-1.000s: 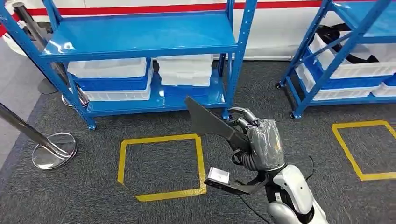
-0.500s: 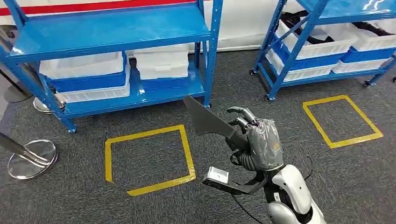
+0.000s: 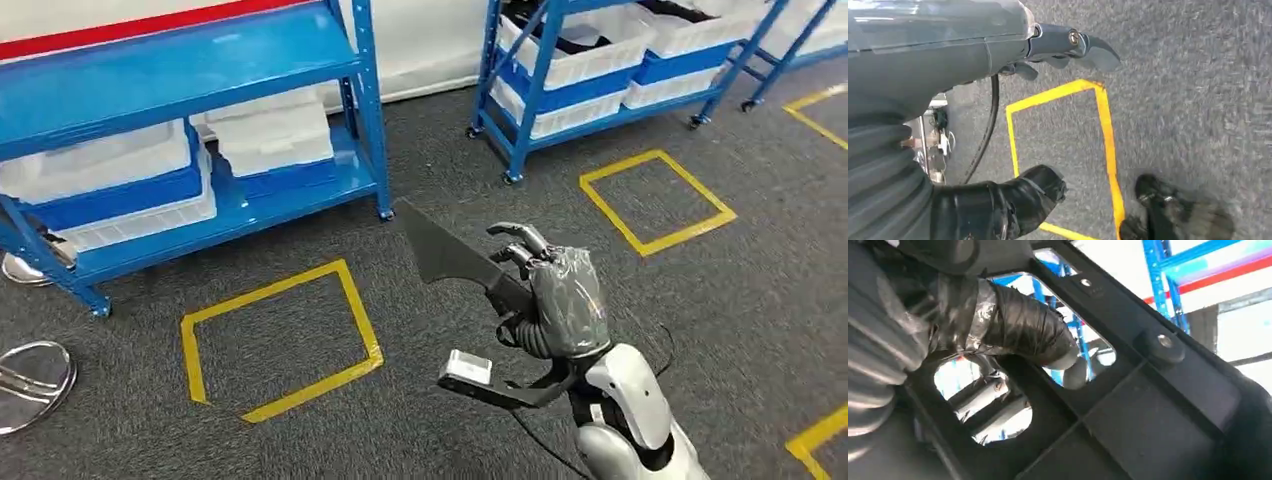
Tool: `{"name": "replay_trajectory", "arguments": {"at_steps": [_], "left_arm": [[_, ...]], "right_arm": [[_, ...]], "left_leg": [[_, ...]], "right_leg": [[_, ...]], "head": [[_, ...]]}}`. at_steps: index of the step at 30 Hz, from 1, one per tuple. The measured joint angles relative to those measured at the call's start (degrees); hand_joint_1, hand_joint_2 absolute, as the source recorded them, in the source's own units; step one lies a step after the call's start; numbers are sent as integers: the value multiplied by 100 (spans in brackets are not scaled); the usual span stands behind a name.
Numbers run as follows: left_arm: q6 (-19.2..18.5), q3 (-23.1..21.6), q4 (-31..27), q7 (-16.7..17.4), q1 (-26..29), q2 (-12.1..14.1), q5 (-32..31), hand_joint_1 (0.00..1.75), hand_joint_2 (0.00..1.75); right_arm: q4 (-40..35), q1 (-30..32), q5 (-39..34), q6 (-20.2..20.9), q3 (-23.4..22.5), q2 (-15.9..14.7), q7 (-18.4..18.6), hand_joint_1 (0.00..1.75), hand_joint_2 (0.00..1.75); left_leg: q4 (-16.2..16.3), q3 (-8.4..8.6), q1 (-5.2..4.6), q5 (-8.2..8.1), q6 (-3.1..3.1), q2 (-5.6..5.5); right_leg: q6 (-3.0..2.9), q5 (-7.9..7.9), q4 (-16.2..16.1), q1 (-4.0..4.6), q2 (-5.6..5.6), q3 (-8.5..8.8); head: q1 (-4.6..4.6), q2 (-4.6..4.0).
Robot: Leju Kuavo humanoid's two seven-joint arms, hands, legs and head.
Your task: Take the parts from the cabinet and place them on the table.
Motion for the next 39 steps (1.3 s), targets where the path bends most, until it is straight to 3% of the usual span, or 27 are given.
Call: {"name": "replay_trajectory", "arguments": {"at_steps": [1, 3, 5, 7, 10, 11, 12, 13, 15, 16, 17, 18, 20, 21, 22, 23, 25, 26, 27, 28, 30, 31, 33, 35, 36, 37, 39], "left_arm": [[0, 0, 0, -2, 5, 11, 2, 0, 175], [0, 0, 0, -11, 2, 17, 2, 0, 175], [-15, 0, 0, -20, -3, 17, 9, 0, 175], [-20, 0, -4, -28, -4, 28, 15, 0, 175], [-24, 0, -7, -37, -18, 24, 15, 0, 175], [-37, 0, -4, -37, -5, 5, 15, 0, 175], [-39, 0, -9, -39, -14, 11, 15, 0, 175], [-39, 2, -15, -41, -6, 11, 13, 0, 175], [-39, 2, -15, -41, 21, 11, 4, 0, 175], [-39, 2, -15, -41, 24, 11, 4, 0, 175], [-39, 4, -15, -42, 23, 11, 4, 0, 175], [-42, 4, -15, -44, 20, 11, 4, 0, 175], [-52, 4, -15, -46, 13, 9, 9, 0, 175], [-57, 4, -15, -50, 5, 9, 13, 0, 175], [-57, 4, -15, -52, 8, 9, 17, 0, 175], [-57, 2, -15, -57, 10, 6, 17, 0, 175], [-59, 2, -15, -61, -9, 6, 35, 0, 175], [-61, 2, -15, -63, -12, 4, 37, 0, 175], [-68, 2, -15, -72, -14, 0, 42, 0, 175], [-74, 2, -15, -81, -4, -2, 50, 0, 175], [-72, 4, -17, -92, 17, 15, 50, 0, 175], [-70, 4, -17, -94, 24, 24, 48, 0, 175], [-72, 4, -17, -98, 25, 35, 50, 0, 175], [-94, 4, -17, -105, 18, 37, 57, 0, 175], [-103, 4, -17, -105, 12, 44, 59, 0, 175], [-103, 4, -35, -107, 10, 70, 61, 0, 175], [-118, 2, -37, -109, 14, 61, 68, 0, 175]], "right_arm": [[0, 0, -11, 26, 2, 2, 0, 175, 175], [0, -1, -22, 30, 2, 2, 2, 175, 175], [0, -11, -24, 30, 2, 2, 4, 175, 175], [0, -52, -28, 33, 2, 0, 18, 175, 175], [0, -70, -48, 61, 2, 0, 26, 175, 175], [2, -73, -59, 65, 2, -24, 44, 175, 175], [0, -69, -65, 68, 2, -28, 52, 175, 175], [4, -99, -66, 87, 2, -28, 52, 175, 175], [4, -117, -72, 100, 2, -28, 52, 175, 175], [4, -116, -74, 100, 4, -26, 50, 175, 175], [4, -116, -74, 105, 4, -28, 50, 175, 175], [9, -116, -76, 111, 4, -28, 59, 175, 175], [9, -122, -85, 111, 4, -28, 59, 175, 175], [9, -142, -92, 111, 4, -28, 59, 175, 175], [9, -179, -101, 114, 7, -28, 59, 175, 175], [2, -189, -107, 111, 7, -28, 59, 175, 175], [4, -188, -107, 114, 7, -28, 57, 175, 175], [4, -189, -107, 114, 7, -31, 59, 175, 175], [4, -192, -109, 114, 7, -31, 59, 175, 175], [9, -224, -120, 122, 7, -33, 66, 175, 175], [11, -244, -122, 151, 13, -24, 66, 175, 175], [18, -261, -125, 203, 22, -24, 66, 175, 175], [42, -348, -177, 330, 26, -26, 103, 175, 175], [59, -503, -234, 411, 31, -31, 158, 175, 175], [59, -594, -260, 450, 31, -35, 179, 175, 175], [59, -670, -260, 465, 31, -37, 188, 175, 175], [59, -784, -262, 505, 22, -61, 206, 175, 175]], "left_leg": [[389, -67, -19, -94, 12, -6], [324, 138, -42, 177, 59, -16], [-520, 724, -53, 532, 131, -108], [-1319, 1205, -57, 347, 206, -574], [-1323, 1125, -124, 425, 227, -391], [-1399, 1090, -38, 527, 265, -302], [-1411, 1076, -41, 593, 293, -190], [-1420, 990, -44, 656, 357, -117], [-1416, 824, -44, 767, 347, 46], [-1409, 739, -41, 822, 340, 132], [-1397, 666, -34, 869, 324, 207], [-1376, 576, -23, 914, 304, 292], [-1300, 426, 15, 965, 251, 428], [-1251, 385, 21, 985, 218, 490], [-1230, 354, 8, 1007, 179, 533], [-1230, 360, 6, 1033, 139, 590], [-1253, 378, 9, 1108, 40, 710], [-1260, 375, 18, 1140, -11, 764], [-1181, 337, 46, 1011, -64, 546], [-983, 250, 44, 711, -65, 269], [-193, 32, 10, 64, -31, 41], [232, -75, -13, -128, -13, 4], [465, -23, -47, -36, 44, -7], [-190, 447, -68, 345, 134, -37], [-684, 766, -99, 479, 203, -150], [-1165, 1016, -105, 356, 306, -433], [-1316, 1108, -110, 410, 272, -428]], "right_leg": [[-5, 79, 20, 28, 86, -87], [7, 194, 77, 51, 234, -282], [37, 278, 158, 56, 370, -448], [99, 354, 242, 72, 476, -573], [222, 532, 186, 3, 655, -617], [259, 570, 187, 38, 692, -657], [258, 406, 260, 32, 445, -710], [274, 33, 525, 17, 208, -807], [357, -597, 1336, -55, 47, -1015], [399, -734, 1718, -94, 27, -1080], [434, -680, 1912, -129, 16, -1067], [475, -475, 1888, -165, 4, -933], [540, -94, 1234, -201, -94, -354], [552, -112, 690, -204, -272, 64], [544, -379, 230, -129, -436, 352], [429, -443, 80, -92, -405, 390], [343, -392, 121, -58, -312, 292], [256, -332, 93, -49, -246, 214], [188, -260, 73, -107, -212, 192], [137, -213, 71, -95, -152, 122], [50, -101, 92, -55, -46, -25], [32, -38, 106, -26, 35, -78], [21, 76, 152, 16, 189, -262], [26, 172, 194, 47, 341, -420], [35, 223, 216, 61, 418, -481], [56, 273, 231, 58, 472, -539], [128, 374, 216, 53, 562, -557]], "head": [[0, 0], [0, 0], [0, 0], [4, 0], [2, 0], [2, 0], [11, 0], [44, 0], [44, 0], [48, 0], [46, 0], [46, 0], [46, 0], [48, 0], [52, 0], [33, 2], [39, 0], [44, 0], [33, 0], [35, 0], [31, 0], [28, 0], [31, 0], [28, 0], [28, 0], [33, 0], [28, 0]]}}
